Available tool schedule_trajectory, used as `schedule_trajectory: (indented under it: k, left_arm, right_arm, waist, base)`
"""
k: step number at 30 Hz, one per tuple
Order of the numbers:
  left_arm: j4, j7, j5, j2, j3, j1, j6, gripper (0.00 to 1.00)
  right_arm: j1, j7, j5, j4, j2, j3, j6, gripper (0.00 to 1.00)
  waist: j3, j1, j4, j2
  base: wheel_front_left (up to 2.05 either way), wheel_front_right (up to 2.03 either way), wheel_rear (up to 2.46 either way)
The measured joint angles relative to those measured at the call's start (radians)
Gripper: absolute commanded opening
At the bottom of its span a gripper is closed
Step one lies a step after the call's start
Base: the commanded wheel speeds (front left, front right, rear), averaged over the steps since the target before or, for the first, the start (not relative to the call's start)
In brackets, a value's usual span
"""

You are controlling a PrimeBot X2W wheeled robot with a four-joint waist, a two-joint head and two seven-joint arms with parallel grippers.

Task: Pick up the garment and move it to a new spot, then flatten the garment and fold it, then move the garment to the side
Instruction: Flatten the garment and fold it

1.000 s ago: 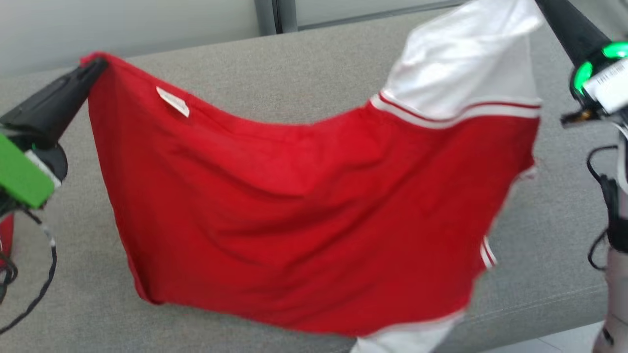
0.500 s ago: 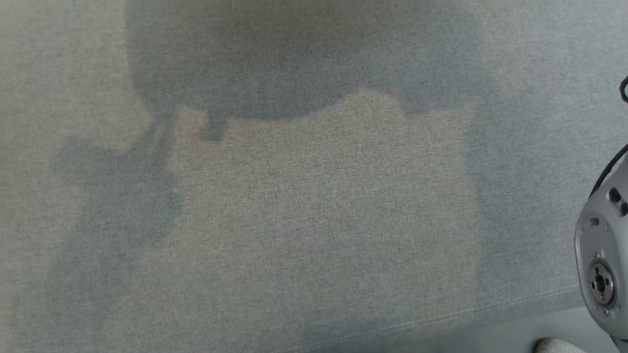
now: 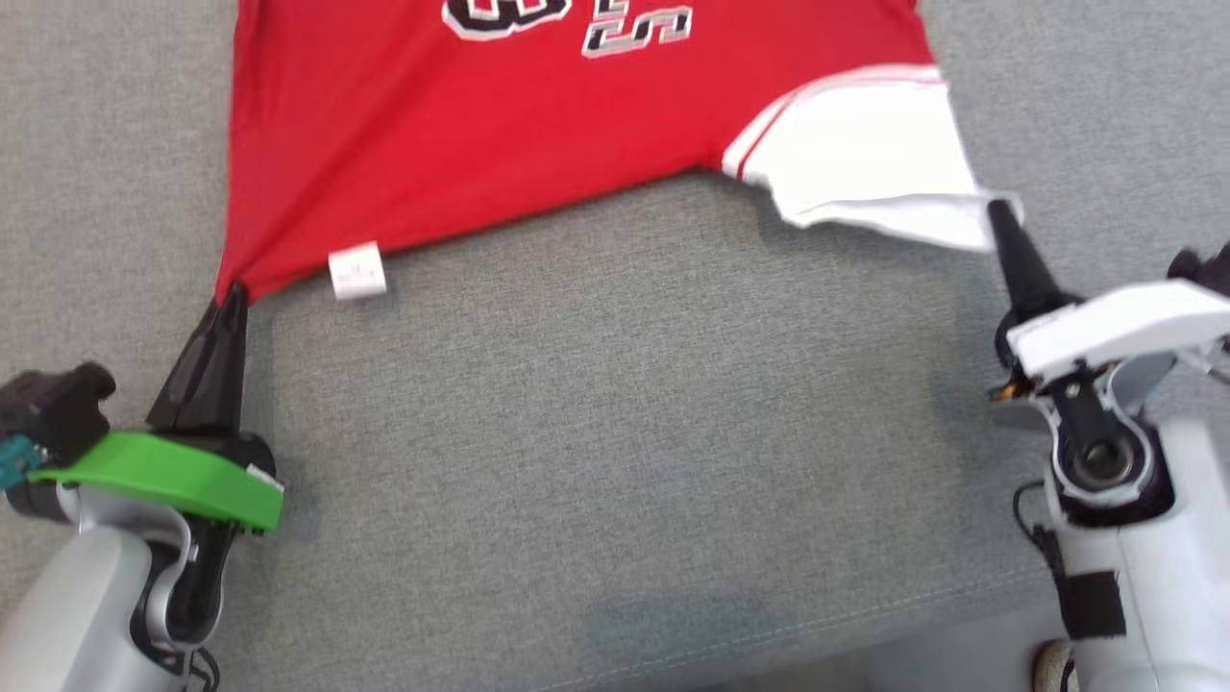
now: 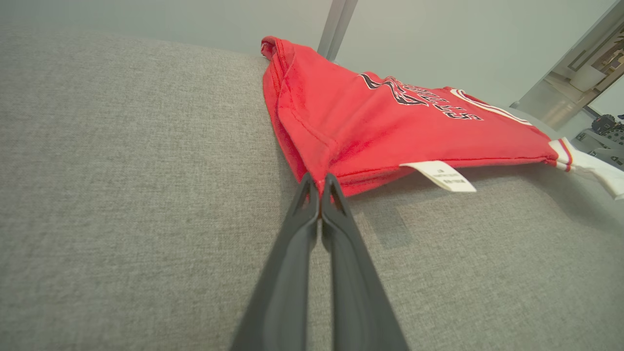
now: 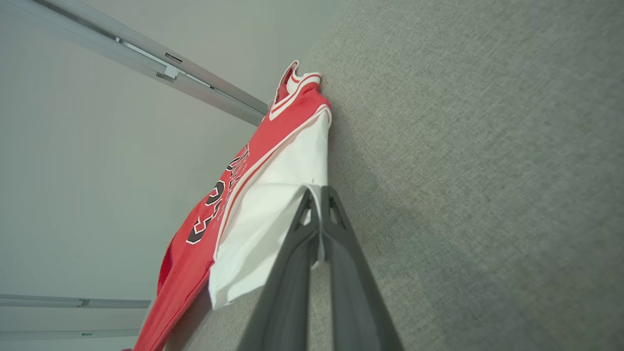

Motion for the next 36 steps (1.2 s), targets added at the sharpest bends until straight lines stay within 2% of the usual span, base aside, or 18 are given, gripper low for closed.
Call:
schedule_trajectory:
  k: [5, 9, 12, 19, 25, 32, 36]
  left_arm:
    - [0.049, 0.010, -0.017, -0.036, 0.025, 0.033, -0.018, 0.00]
    - [0.062, 0.018, 0.004, -0.048, 0.018, 0.033, -0.044, 0.00]
    - [0.073, 0.018, 0.028, -0.048, 0.009, 0.034, -0.062, 0.00]
    - [0.075, 0.019, 0.080, -0.048, 0.032, 0.159, -0.089, 0.00]
    - [0.062, 0.022, 0.102, -0.060, 0.028, 0.276, -0.101, 0.00]
    - [0.043, 0.022, 0.108, -0.105, 0.073, 0.363, -0.105, 0.00]
    - [0.014, 0.022, 0.118, -0.112, 0.102, 0.398, -0.114, 0.00]
  right_arm:
    - [0.058, -0.045, 0.062, 0.008, 0.003, 0.020, 0.033, 0.00]
    - [0.099, -0.050, 0.044, 0.004, 0.000, 0.046, 0.065, 0.00]
    - [0.163, -0.007, 0.014, 0.004, -0.008, 0.106, 0.094, 0.00]
    - [0.322, 0.030, -0.025, 0.022, -0.080, 0.123, 0.103, 0.00]
    - [0.414, 0.031, -0.022, 0.021, -0.089, 0.103, 0.103, 0.00]
    - [0.514, 0.037, -0.009, 0.010, -0.097, 0.092, 0.105, 0.00]
    - [0.553, 0.044, -0.005, -0.011, -0.104, 0.094, 0.112, 0.00]
  waist:
    - [-0.033, 0.0000, -0.007, 0.0000]
    - [-0.058, -0.0001, 0.000, 0.0000]
    - [-0.069, 0.0000, 0.014, 0.0000]
    - [-0.111, -0.0001, 0.030, 0.0000]
    - [-0.142, -0.0001, 0.030, 0.0000]
    - [-0.167, -0.0001, 0.032, 0.0000]
    - [-0.173, -0.0001, 0.034, 0.0000]
  base:
    - [0.00, 0.00, 0.00]
    - [0.00, 0.00, 0.00]
    - [0.00, 0.00, 0.00]
    - [0.00, 0.00, 0.00]
    - [0.00, 0.00, 0.00]
    - [0.00, 0.00, 0.00]
    - [0.00, 0.00, 0.00]
